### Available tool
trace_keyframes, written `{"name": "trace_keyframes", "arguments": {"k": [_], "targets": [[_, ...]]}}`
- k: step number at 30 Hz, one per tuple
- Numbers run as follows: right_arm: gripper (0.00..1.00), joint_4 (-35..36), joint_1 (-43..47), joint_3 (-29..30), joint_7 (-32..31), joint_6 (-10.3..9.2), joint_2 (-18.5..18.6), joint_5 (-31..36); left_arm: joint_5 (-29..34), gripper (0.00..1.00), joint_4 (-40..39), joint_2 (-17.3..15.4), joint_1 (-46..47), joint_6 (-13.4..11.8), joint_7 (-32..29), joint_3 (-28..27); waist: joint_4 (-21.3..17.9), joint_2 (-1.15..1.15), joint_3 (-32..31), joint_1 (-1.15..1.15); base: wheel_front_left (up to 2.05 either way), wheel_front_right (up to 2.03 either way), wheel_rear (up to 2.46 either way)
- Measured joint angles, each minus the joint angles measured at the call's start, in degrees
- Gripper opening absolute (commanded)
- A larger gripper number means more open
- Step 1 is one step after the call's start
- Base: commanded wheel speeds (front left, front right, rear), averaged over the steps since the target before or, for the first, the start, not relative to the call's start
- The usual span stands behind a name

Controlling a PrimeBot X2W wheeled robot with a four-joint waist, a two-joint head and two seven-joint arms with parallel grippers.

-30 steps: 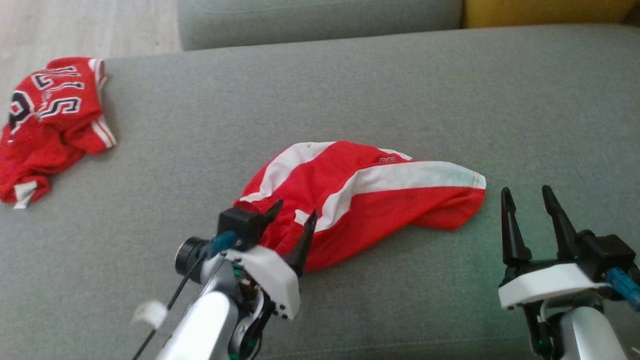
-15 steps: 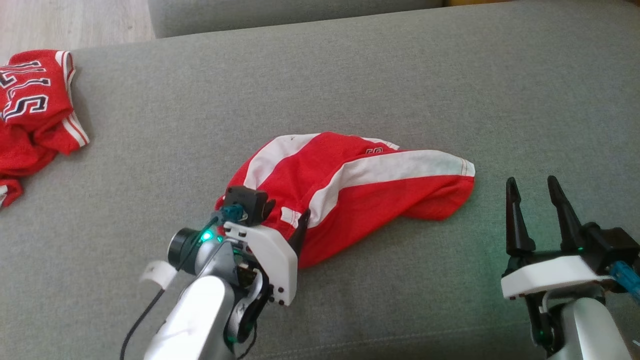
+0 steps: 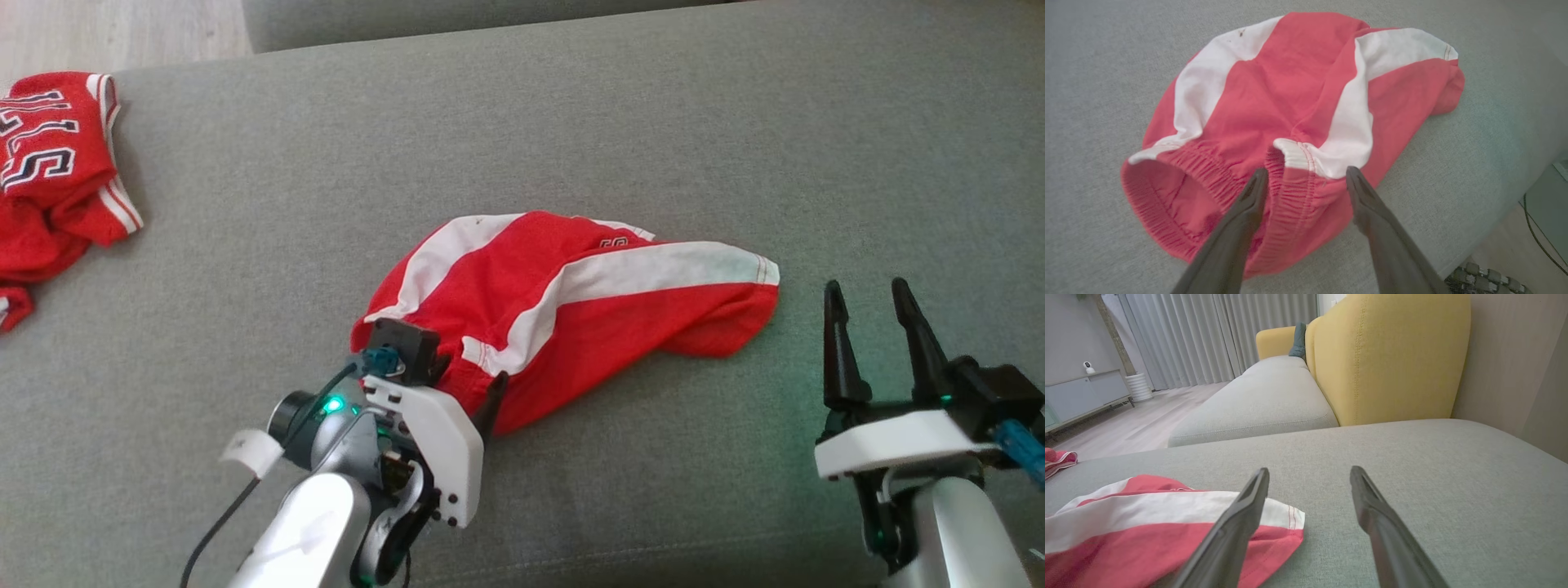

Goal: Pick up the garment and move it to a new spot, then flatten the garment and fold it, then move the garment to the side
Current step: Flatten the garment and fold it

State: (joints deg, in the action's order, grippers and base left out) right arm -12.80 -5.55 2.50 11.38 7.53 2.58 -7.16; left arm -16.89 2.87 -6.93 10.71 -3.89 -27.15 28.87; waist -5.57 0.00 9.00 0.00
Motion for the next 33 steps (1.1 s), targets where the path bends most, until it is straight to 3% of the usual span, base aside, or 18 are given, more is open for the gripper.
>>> {"name": "trace_keyframes", "arguments": {"k": [5, 12, 14, 16, 18, 19, 20, 28, 33], "targets": [[1.0, -0.16, -0.15, 0.02, 0.23, 0.0, 0.0, 0.01, -2.38, 0.99, 0.3, 0.52, 0.05, -0.21, 0.0, -0.76, -0.68, 0.0, 0.43, 0.0, 0.0, 0.0, 0.0], [1.0, -0.69, -0.16, 0.05, 0.58, 0.01, 0.0, 0.01, -5.72, 0.72, 1.11, 1.64, 0.24, -0.93, 0.03, -2.65, -1.29, 0.0, 0.75, 0.0, 0.0, 0.0, 0.0], [1.0, -0.8, -0.18, 0.07, 0.71, 0.0, 0.0, 0.01, -6.6, 0.58, 1.22, 1.88, 0.25, -1.16, 0.04, -3.15, -1.33, 0.0, 0.75, 0.0, 0.0, 0.0, 0.0], [1.0, -0.92, -0.19, 0.07, 0.73, 0.01, 0.0, 0.01, -6.92, 0.37, 1.56, 1.87, 0.33, -1.18, 0.1, -3.38, -1.33, 0.0, 0.73, 0.0, 0.0, 0.0, 0.0], [1.0, -0.92, -0.2, 0.08, 0.73, 0.01, 0.0, 0.01, -6.95, 0.31, 2.13, 1.89, 0.44, -1.16, 0.12, -3.35, -1.29, 0.0, 0.73, 0.0, 0.0, 0.0, 0.0], [1.0, -0.92, -0.2, 0.08, 0.74, 0.01, 0.0, 0.01, -6.97, 0.21, 2.44, 1.9, 0.45, -1.16, 0.27, -3.33, -1.26, 0.0, 0.72, 0.0, 0.0, 0.0, 0.0], [1.0, -0.93, -0.2, 0.08, 0.74, 0.01, 0.0, 0.01, -6.98, 0.0, 2.69, 1.91, 0.46, -1.16, 0.6, -3.33, -1.21, 0.0, 0.72, 0.0, 0.0, 0.0, 0.0], [1.0, -3.18, -1.18, 1.57, -0.96, 0.01, 0.0, 0.27, -6.97, 0.0, 3.0, 2.27, 0.6, -1.23, 4.85, -3.42, -0.33, 0.0, 0.78, 0.0, 0.0, 0.0, 0.0], [1.0, -8.45, -4.91, 3.71, -4.53, 0.01, 0.01, 0.16, -6.98, 0.0, 2.9, 2.32, 0.48, -1.76, 7.8, -3.86, 0.77, 0.0, 1.16, 0.0, 0.0, 0.0, 0.0]]}}
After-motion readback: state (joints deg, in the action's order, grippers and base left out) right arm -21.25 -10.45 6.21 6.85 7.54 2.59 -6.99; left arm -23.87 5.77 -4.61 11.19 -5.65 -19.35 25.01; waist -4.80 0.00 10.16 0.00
